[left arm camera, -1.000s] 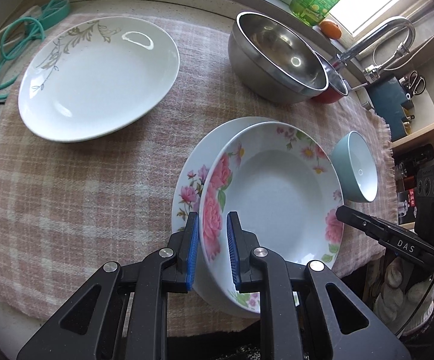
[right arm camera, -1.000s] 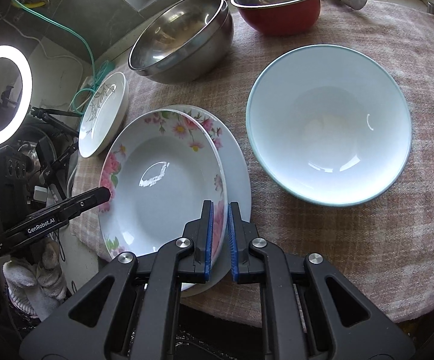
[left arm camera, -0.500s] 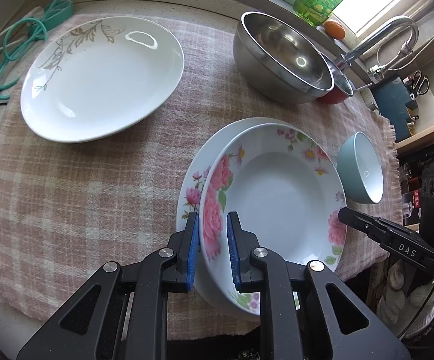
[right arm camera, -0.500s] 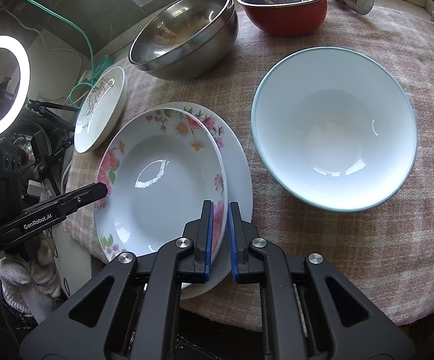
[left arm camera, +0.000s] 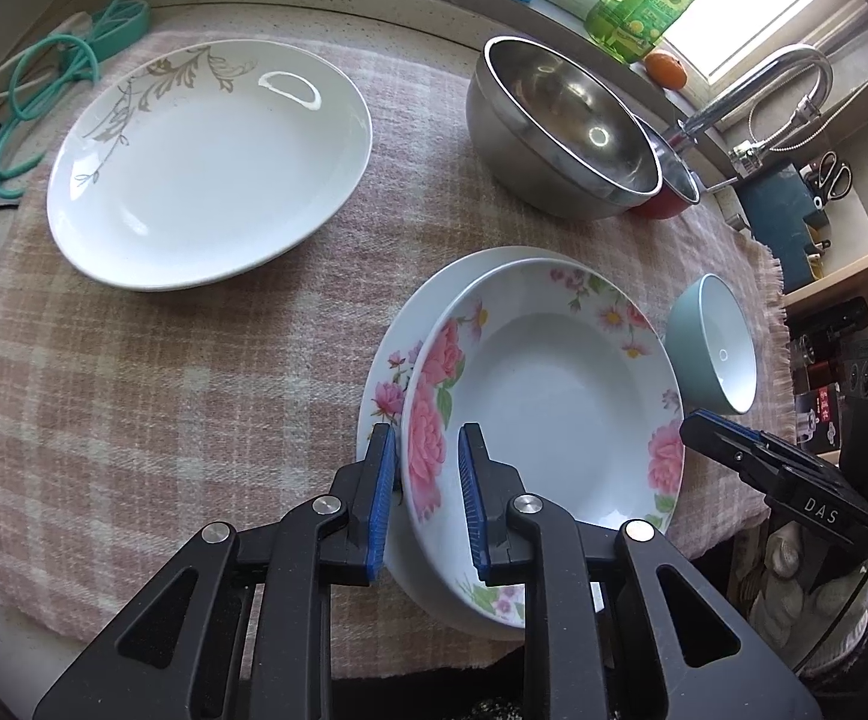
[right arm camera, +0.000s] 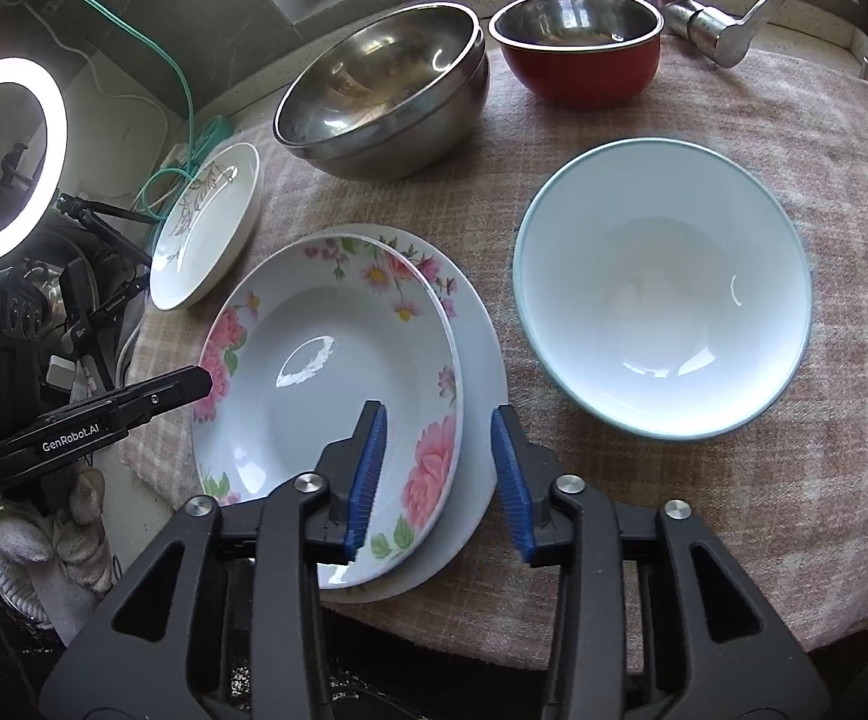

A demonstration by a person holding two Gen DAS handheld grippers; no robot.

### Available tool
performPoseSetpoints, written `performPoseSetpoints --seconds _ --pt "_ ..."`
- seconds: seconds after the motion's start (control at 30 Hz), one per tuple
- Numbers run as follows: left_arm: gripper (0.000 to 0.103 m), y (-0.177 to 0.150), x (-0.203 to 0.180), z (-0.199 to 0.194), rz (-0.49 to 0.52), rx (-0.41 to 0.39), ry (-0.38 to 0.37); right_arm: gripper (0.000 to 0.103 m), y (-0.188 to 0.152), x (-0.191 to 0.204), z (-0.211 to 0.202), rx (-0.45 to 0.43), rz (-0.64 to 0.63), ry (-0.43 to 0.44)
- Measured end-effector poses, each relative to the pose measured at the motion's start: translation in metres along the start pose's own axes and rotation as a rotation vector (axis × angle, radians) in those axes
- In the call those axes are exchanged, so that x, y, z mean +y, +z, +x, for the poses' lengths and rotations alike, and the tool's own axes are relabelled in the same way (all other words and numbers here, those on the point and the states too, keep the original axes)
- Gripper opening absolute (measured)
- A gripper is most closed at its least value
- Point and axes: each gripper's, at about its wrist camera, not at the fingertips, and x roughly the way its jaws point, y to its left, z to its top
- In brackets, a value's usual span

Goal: Organize plates and bowls
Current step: 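Open the grippers to release the stacked plate, then move to the grey-leaf white plate and close the grippers on its rim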

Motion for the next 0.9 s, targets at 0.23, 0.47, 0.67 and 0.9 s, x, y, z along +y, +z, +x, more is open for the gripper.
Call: performPoseSetpoints --seconds 0.23,0.47,0.67,0.9 --pt "0.028 0.004 0.017 -0.014 -0.040 -0.035 -0.008 0.063 0.008 0.011 -0.017 -0.062 -0.016 0.003" --pt "0.028 0.011 0.045 -0.031 -0.093 -0.086 0.009 0.063 0.016 0.031 -0.026 -0.122 -0.039 0.009" --pt "0.028 0.019 0.074 -0.043 -0.156 -0.129 0.025 0.063 0.029 0.056 -0.026 -0.173 -0.075 0.036" --pt "0.029 0.034 0.109 -0.054 -0.219 -0.170 0.054 0.063 0.053 0.087 -0.009 -0.157 -0.097 0.089"
